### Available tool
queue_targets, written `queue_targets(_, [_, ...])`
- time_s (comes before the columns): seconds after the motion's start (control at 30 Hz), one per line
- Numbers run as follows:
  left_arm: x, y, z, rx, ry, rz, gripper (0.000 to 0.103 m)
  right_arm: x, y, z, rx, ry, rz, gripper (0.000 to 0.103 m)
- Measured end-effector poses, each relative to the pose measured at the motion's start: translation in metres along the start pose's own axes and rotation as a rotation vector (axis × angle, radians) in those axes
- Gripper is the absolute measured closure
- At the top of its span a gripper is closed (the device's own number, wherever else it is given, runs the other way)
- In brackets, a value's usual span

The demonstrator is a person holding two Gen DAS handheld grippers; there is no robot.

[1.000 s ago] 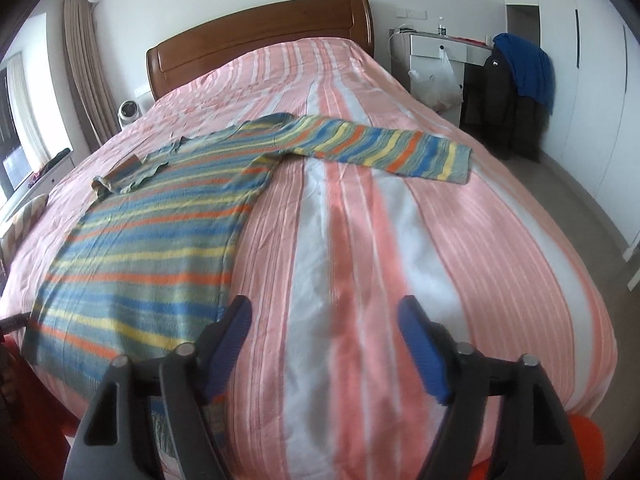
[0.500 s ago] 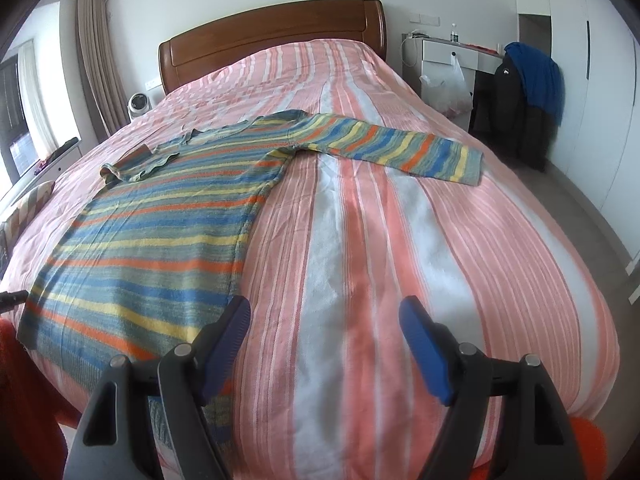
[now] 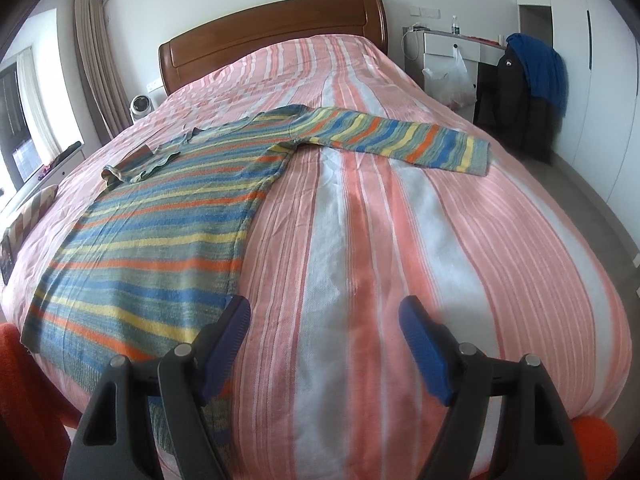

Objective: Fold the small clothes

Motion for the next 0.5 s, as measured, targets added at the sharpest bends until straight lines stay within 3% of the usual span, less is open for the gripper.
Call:
queue_targets(0.17, [0.106,0.019,-0.075,-0.045,-0.072,-0.256,0.002,0.003,-0.002,-0.003,-0.010,0.009,-0.021,0.027])
queue_targets(0.3, [0.160,0.009,-0.135,-0.121,-0.042,-0.404,0.012,0.000,-0.004,-0.003,-0.016,0.016,-0.018,0.027])
queue_targets(0.43, [0.167,-0.014,-0.193,-0.232,0.028,-0.423,0.017,-0.002,-0.005,-0.006,-0.025,0.022,-0.010,0.027])
queue_targets(0.5, [0.155,-0.012,-0.198,-0.262,-0.027,-0.308,0.044,-0.002,-0.006,-0.007,-0.026,0.029,-0.013,0.027])
Point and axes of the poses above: each gripper's, at about its wrist camera, not at the fingertips, and z roughly against the way its jaws point, x to its right, y to its top, the point moved 6 cm from there along -z, roughly the way its jaws point, and after that the axes turned 15 degrees about y, right-handed, at the moved point
